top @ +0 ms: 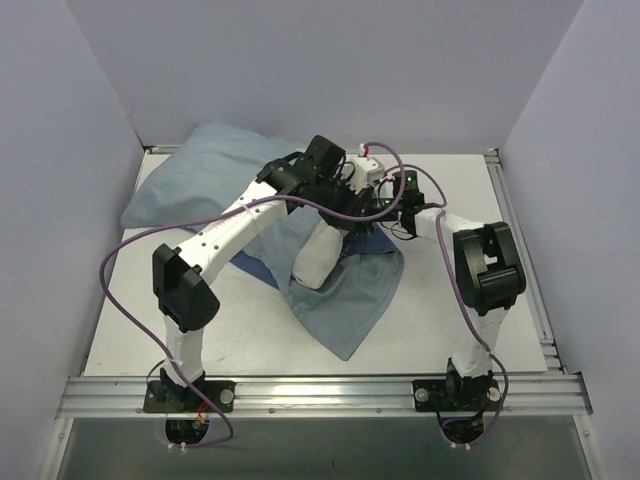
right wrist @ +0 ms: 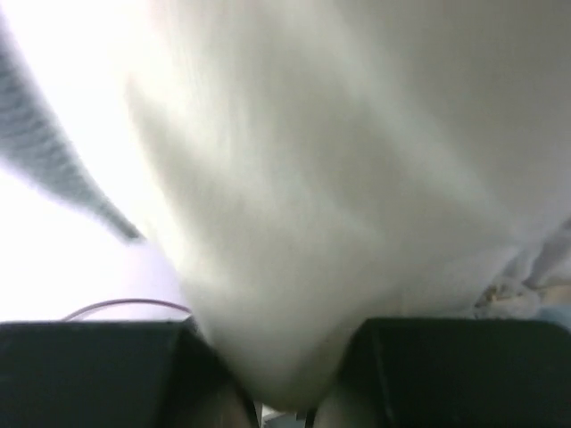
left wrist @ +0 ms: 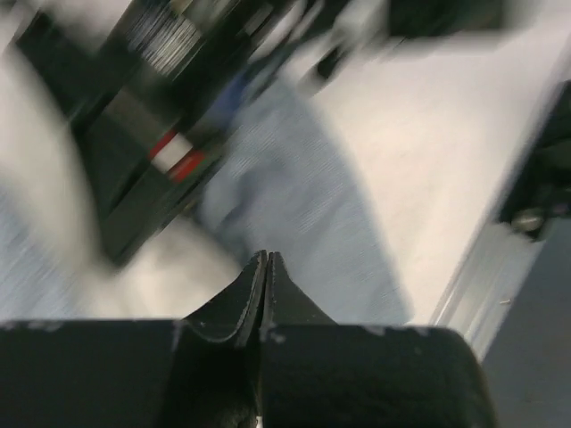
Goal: Put the pillow into the pillowcase
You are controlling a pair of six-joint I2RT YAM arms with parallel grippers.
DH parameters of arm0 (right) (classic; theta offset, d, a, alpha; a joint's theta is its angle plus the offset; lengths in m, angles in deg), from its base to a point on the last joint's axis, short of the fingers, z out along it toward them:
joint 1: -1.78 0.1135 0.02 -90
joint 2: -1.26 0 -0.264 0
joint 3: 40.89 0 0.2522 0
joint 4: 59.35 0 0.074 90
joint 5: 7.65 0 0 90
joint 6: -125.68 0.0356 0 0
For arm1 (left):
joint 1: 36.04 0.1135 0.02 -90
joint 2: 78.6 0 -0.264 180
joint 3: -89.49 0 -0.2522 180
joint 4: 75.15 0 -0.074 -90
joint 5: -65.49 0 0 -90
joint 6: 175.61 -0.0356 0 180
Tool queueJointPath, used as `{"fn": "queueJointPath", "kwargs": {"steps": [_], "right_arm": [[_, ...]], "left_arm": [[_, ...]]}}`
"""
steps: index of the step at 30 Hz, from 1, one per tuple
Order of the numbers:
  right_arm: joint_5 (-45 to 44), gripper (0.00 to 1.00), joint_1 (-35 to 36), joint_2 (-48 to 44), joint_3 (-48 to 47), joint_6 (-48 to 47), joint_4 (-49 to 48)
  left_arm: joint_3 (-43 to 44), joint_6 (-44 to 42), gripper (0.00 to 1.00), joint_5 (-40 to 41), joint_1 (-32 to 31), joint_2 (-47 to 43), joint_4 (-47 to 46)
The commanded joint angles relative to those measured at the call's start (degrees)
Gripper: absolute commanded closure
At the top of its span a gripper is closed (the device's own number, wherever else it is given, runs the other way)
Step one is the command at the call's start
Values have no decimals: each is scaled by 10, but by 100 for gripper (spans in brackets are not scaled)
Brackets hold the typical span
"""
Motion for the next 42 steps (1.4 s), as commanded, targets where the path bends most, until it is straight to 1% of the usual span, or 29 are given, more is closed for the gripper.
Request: {"fn": "queueJointPath", "kwargs": {"steps": [1, 2, 3, 4, 5, 6, 7, 8, 9, 10, 11, 12, 13, 14, 15, 16, 17, 19, 21, 22, 25, 26, 27, 29, 31, 34, 36, 37, 42], "right_arm": [[28, 94, 53, 13, 18, 354, -471], [14, 95, 57, 20, 26, 410, -518], [12, 95, 57, 24, 35, 391, -527], [20, 98, 57, 24, 40, 353, -488], [30, 100, 55, 22, 46, 252, -379], [22, 99, 51, 12, 77, 221, -341], [16, 94, 49, 8, 95, 200, -332], [11, 89, 47, 3, 110, 173, -287], [14, 85, 47, -3, 126, 134, -264], [21, 80, 49, -6, 135, 117, -254], [30, 75, 56, -11, 140, 96, -211], [39, 70, 59, -29, 144, 25, -172], [39, 58, 62, -42, 147, -20, -127], [39, 52, 65, -55, 142, -68, -18], [37, 47, 69, -76, 128, -136, 52], [31, 43, 70, -83, 97, -241, 119], [25, 43, 64, -90, 78, -293, 232], [-24, 43, 36, -115, 55, -371, 298], [-61, 43, 3, -146, 48, -395, 314], [-135, 36, -21, -154, 41, -413, 319], [-231, 32, -30, -149, -7, -506, 351], [-271, 32, -30, -144, -15, -551, 356], [-290, 32, -28, -138, -24, -572, 356], [-330, 33, -17, -136, -23, -624, 352], [-334, 34, -14, -153, 6, -687, 334], [-339, 34, 12, -206, 67, -782, 269], [-348, 35, 47, -229, 90, -826, 229], [-357, 37, 60, -230, 103, -858, 218], [-403, 45, 127, -194, 100, -915, 144]], "left_arm": [[129, 46, 100, -134, -28, 19, -48], [141, 47, 100, -134, -28, 24, -54], [140, 48, 100, -127, -25, 23, -59], [130, 48, 100, -124, -14, 15, -63], [123, 77, 100, -115, -5, 10, -66], [110, 88, 100, -101, 6, 3, -68], [96, 96, 97, -83, 17, -15, -71], [71, 93, 73, -53, 30, -26, -75], [60, 83, 61, -19, 35, -34, -77], [51, 70, 52, 32, 38, -48, -81], [38, 54, 42, 61, 45, -53, -95], [34, 34, 29, 80, 48, -52, -103], [37, 9, 27, 111, 50, -42, -107], [43, -1, 25, 128, 51, -32, -108], [60, -9, 24, 138, 52, -7, -107], [71, -18, 24, 144, 53, 7, -104], [81, -26, 24, 162, 53, 20, -97], [106, -41, 21, 151, 54, 51, -86], [109, -59, 19, 83, 59, 58, -84], [103, -73, 15, 52, 60, 55, -84], [79, -76, 14, -15, 67, 49, -91], [73, -54, 14, -25, 73, 47, -100], [67, -36, 14, -70, 82, 44, -109], [47, 29, 15, -113, 119, 37, -149], [30, 71, 15, -149, 141, 23, -199], [23, 89, 15, -174, 162, 14, -209], [16, 92, 15, -175, 167, 6, -211], [11, 95, 15, -177, 169, 4, -211], [-23, 96, 15, -156, 183, -16, -210]]}}
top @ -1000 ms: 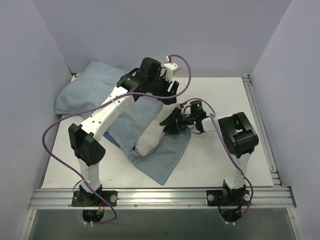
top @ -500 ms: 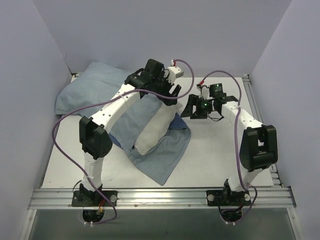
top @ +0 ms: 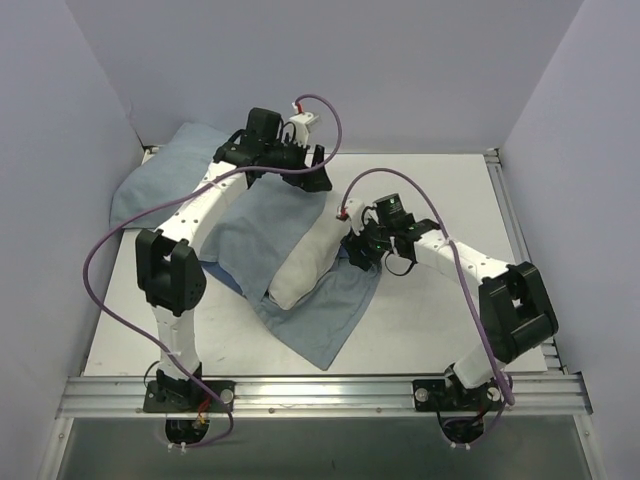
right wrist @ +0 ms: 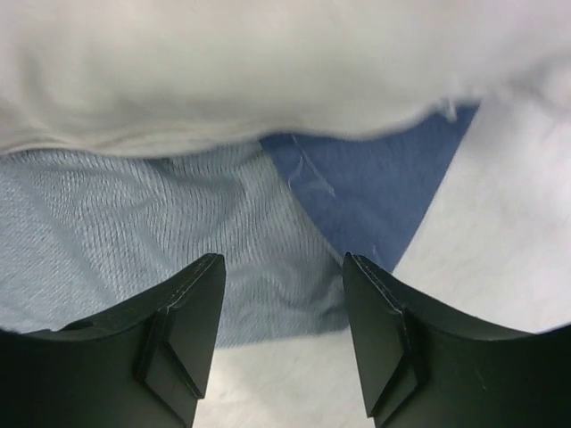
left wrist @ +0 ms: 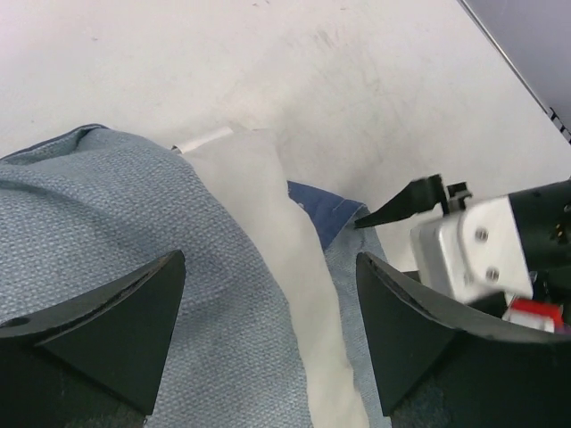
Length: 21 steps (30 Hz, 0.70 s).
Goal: Put the pillow into the pillowcase
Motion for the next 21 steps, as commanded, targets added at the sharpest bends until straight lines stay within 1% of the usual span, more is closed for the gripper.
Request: {"fn": "queueJointPath", "kwargs": {"steps": [1, 5, 8, 10, 11, 12, 13, 14, 15, 16, 18, 20, 21], "right_arm": [[-53, 46, 34, 11, -5, -93, -84], [-55, 49, 60, 61, -30, -141, -91], [-61, 51, 67, 102, -49, -157, -88], [-69, 56, 70, 117, -58, -165, -86], [-88, 58, 72, 130, -63, -172, -88], [-98, 62, 73, 135, -71, -175, -90], [-107, 72, 73, 138, -76, -173, -91], [-117, 79, 72, 141, -81, -171, -93], [-132, 92, 71, 139, -86, -163, -92], [-135, 98, 70, 135, -87, -161, -92], [-140, 100, 65, 113, -84, -156, -92], [-138, 100, 55, 77, -88, -120, -72], [-129, 100, 26, 66, -95, -100, -64]], "left_arm": [[-18, 12, 15, -15, 3, -54, -34], [-32, 17, 15, -9, 24, -66, -35], [-41, 16, 14, -1, 37, -76, -34], [-48, 16, 14, 4, 44, -82, -35], [-55, 16, 14, 4, 51, -84, -34], [-59, 18, 14, 5, 54, -86, -35], [-62, 20, 14, 5, 57, -87, -35], [-68, 20, 14, 4, 62, -88, -34], [-70, 20, 14, 4, 64, -89, -35], [-71, 21, 14, 5, 66, -88, -35], [-77, 19, 15, 9, 68, -87, -35], [-83, 10, 16, 14, 68, -87, -35], [-91, 6, 19, 18, 68, -87, -35]]}}
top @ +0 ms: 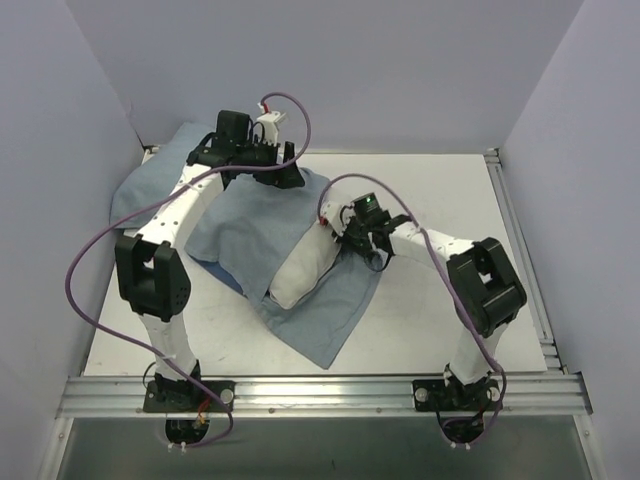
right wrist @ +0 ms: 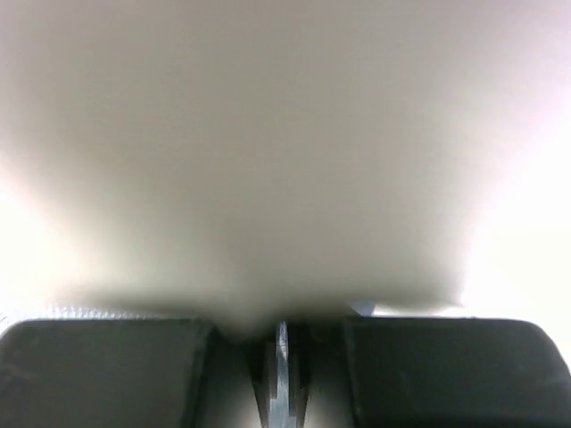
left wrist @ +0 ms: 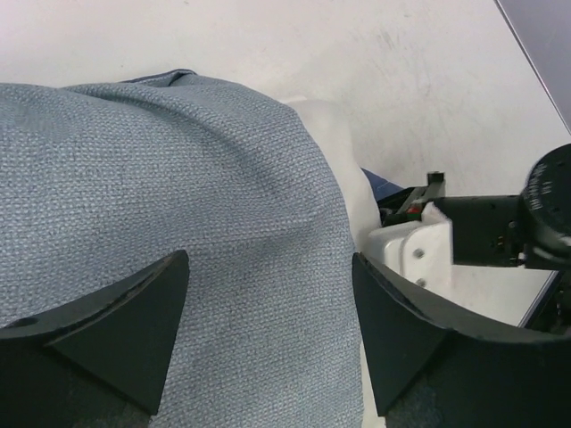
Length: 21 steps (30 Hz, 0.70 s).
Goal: Put the pillow into the pillowcase
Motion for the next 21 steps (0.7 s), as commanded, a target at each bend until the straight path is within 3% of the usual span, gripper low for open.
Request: {"fn": "queueJointPath", "kwargs": {"steps": [1, 4, 7, 10, 14, 15, 17, 21], "right_arm": [[20, 100, -56, -80, -42, 68, 37], [107, 100, -163, -90, -79, 197, 87], [195, 100, -262, -38, -130, 354, 116], [294, 100, -313, 32, -161, 522, 122], [304, 99, -347, 84, -170, 594, 146], [269, 80, -348, 90, -191, 588, 170], [242, 64, -354, 97, -210, 584, 227], [204, 62, -377, 62, -214, 593, 239]], "left_arm": [[-13, -14, 20, 14, 0, -25, -17], [-35, -26, 25, 32, 0, -28, -16], [-34, -43, 27, 37, 0, -29, -17], [-13, -65, 27, 34, -13, -19, -17], [52, -116, 23, 70, -50, 4, 4], [63, -126, 22, 77, -57, 15, 10], [82, -149, 20, 104, -72, 24, 26], [132, -185, 18, 133, -121, 54, 31]]}}
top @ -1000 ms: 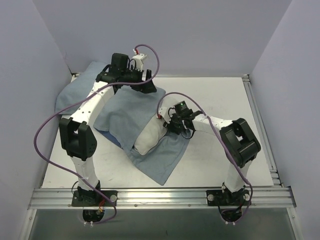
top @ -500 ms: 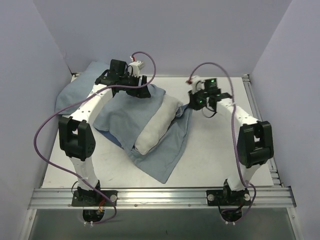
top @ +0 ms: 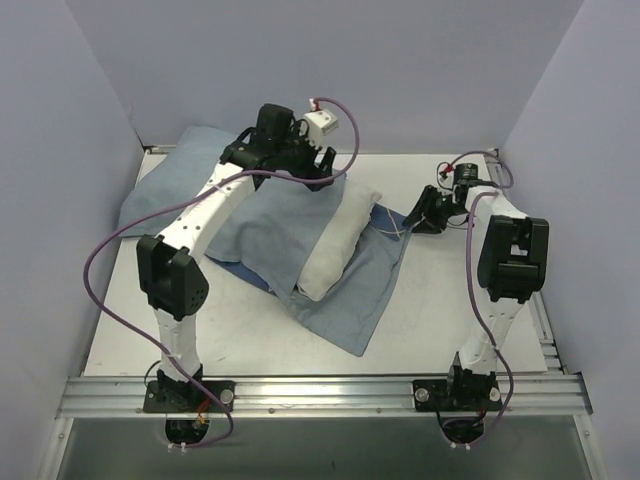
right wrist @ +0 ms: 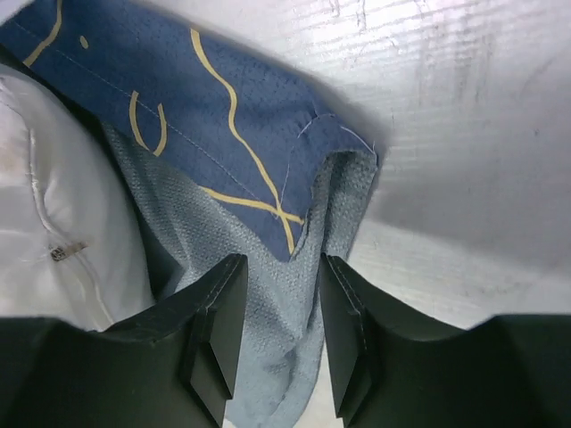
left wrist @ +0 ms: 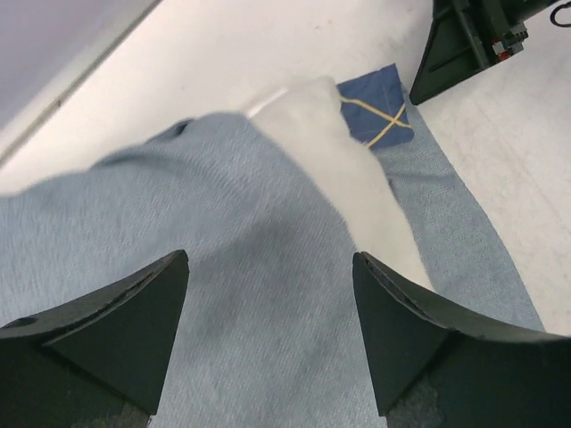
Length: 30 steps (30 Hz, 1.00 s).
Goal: Put the pillow into the pillowcase
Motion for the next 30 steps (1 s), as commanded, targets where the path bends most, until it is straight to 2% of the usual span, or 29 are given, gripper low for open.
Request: {"fn": "queueJointPath", "kwargs": {"steps": [1, 5, 7, 9, 11, 13, 15, 16, 18, 19, 20, 21, 22, 23, 24, 26, 29, 30], "right_arm": [[10, 62, -15, -59, -46, 51, 40], [77, 62, 6, -45, -68, 72, 25], [98, 66, 33, -35, -79, 66, 23], [124, 67, 57, -16, -93, 101, 15], [141, 62, 71, -4, -84, 143, -10], [137, 49, 88, 4, -74, 184, -66], [134, 38, 97, 23, -63, 235, -126], [130, 37, 107, 31, -67, 247, -138], [138, 37, 119, 65, -76, 292, -163], [147, 42, 129, 80, -73, 311, -201], [175, 61, 135, 82, -64, 333, -236], [190, 70, 141, 79, -39, 392, -305], [205, 77, 148, 62, -24, 432, -343], [219, 87, 164, 49, -6, 482, -393], [233, 89, 170, 34, 48, 632, -512], [213, 93, 191, -16, 99, 737, -632], [205, 95, 192, -23, 100, 745, -633], [209, 96, 188, -15, 93, 737, -626]], "left_arm": [[58, -61, 17, 42, -33, 30, 13], [137, -52, 17, 92, -58, 97, 14], [192, -50, 17, 116, -65, 147, 18], [232, -53, 19, 150, -66, 190, 24], [255, -54, 22, 170, -65, 220, 34], [266, -58, 24, 192, -65, 234, 44], [263, -63, 34, 193, -64, 242, 52], [263, -61, 41, 187, -63, 244, 54], [263, -53, 75, 164, -62, 247, 57], [269, -43, 93, 139, -62, 248, 58], [294, -30, 100, 99, -61, 247, 58], [307, 8, 100, 56, -60, 244, 55], [322, 40, 100, -21, -62, 241, 45], [341, 79, 100, -49, -68, 228, 29], [341, 155, 100, -68, -76, 218, -14], [323, 183, 100, -92, -111, 172, -76], [205, 280, 100, -91, -136, 106, -165], [162, 282, 100, -83, -140, 96, -169]]}}
